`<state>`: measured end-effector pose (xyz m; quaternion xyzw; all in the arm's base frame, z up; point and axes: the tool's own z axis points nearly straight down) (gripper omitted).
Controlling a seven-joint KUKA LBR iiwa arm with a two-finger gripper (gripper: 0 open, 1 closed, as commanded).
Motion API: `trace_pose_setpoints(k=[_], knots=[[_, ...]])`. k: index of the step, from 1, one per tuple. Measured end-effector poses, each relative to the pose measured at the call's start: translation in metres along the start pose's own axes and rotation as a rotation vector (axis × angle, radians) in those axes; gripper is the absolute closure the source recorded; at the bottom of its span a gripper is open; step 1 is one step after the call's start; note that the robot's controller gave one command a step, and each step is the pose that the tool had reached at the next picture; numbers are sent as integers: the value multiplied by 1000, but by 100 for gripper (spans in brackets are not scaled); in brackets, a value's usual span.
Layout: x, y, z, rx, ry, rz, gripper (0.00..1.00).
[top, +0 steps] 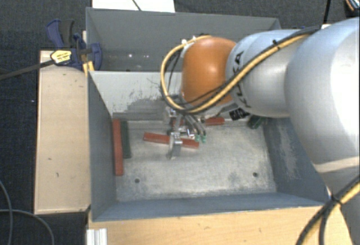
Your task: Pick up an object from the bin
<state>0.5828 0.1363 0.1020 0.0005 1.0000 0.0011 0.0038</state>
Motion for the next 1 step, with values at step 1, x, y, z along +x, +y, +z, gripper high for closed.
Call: trace_pose_setpoints(k=[1], knots=[[-6, -22, 0, 1, -1, 134, 0]])
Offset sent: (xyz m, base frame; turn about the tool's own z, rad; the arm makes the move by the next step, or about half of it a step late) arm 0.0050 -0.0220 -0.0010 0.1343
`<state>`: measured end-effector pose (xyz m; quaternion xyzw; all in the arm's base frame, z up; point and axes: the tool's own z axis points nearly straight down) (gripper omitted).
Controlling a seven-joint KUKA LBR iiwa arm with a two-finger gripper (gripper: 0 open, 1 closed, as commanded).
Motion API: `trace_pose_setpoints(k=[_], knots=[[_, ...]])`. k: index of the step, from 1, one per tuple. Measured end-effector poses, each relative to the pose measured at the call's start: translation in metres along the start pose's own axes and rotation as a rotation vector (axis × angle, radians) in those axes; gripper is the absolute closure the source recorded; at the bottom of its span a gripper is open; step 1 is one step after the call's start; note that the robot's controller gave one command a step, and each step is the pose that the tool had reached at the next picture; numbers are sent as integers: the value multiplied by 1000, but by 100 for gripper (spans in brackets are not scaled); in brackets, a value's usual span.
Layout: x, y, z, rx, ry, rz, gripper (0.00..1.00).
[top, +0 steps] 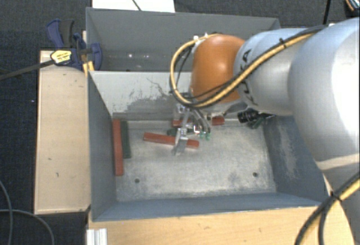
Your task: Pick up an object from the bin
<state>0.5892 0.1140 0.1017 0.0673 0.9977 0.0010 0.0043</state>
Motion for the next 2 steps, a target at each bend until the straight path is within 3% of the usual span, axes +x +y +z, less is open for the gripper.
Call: trace_pose_setpoints(k=[1, 2], knots=[[1, -8, 33, 3, 9, -5, 0], [0, -7, 32, 1, 6, -1, 0]])
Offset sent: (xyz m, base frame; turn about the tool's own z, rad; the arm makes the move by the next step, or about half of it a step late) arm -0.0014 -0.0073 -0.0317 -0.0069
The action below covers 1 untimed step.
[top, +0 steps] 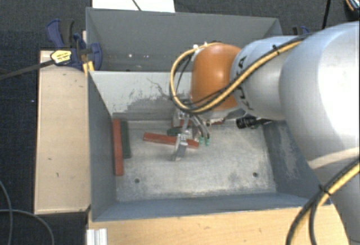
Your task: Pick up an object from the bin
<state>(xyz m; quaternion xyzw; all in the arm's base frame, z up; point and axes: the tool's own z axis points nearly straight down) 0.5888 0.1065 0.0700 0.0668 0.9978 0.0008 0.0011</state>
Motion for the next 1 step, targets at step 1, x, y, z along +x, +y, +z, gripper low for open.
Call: trace_pose_setpoints(k=[1], knots=[[-1, 0, -2, -1, -4, 2, 100]])
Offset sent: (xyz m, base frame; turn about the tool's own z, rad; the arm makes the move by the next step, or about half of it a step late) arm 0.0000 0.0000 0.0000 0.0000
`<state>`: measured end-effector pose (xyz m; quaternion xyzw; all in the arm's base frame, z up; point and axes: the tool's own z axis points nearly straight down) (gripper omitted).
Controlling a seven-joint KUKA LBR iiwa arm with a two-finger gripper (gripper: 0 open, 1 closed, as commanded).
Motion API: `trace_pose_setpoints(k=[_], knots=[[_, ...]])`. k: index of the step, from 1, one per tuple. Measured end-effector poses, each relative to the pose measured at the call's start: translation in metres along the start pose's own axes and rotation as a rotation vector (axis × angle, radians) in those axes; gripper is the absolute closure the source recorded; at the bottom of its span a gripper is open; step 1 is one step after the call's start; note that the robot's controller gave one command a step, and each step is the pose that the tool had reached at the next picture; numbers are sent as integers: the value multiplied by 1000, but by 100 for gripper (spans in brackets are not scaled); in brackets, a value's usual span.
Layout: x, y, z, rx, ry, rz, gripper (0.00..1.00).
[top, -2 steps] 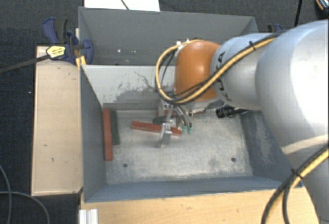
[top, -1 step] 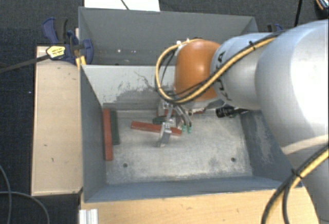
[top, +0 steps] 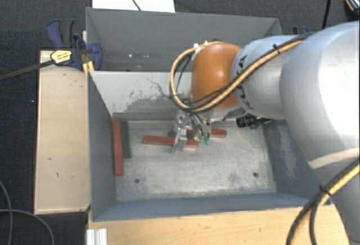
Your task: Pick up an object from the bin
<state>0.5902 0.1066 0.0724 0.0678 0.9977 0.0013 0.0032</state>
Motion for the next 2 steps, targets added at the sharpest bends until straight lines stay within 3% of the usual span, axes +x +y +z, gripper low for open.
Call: trace_pose_setpoints(k=[2], knots=[[-5, 1, -93, 0, -1, 3, 100]])
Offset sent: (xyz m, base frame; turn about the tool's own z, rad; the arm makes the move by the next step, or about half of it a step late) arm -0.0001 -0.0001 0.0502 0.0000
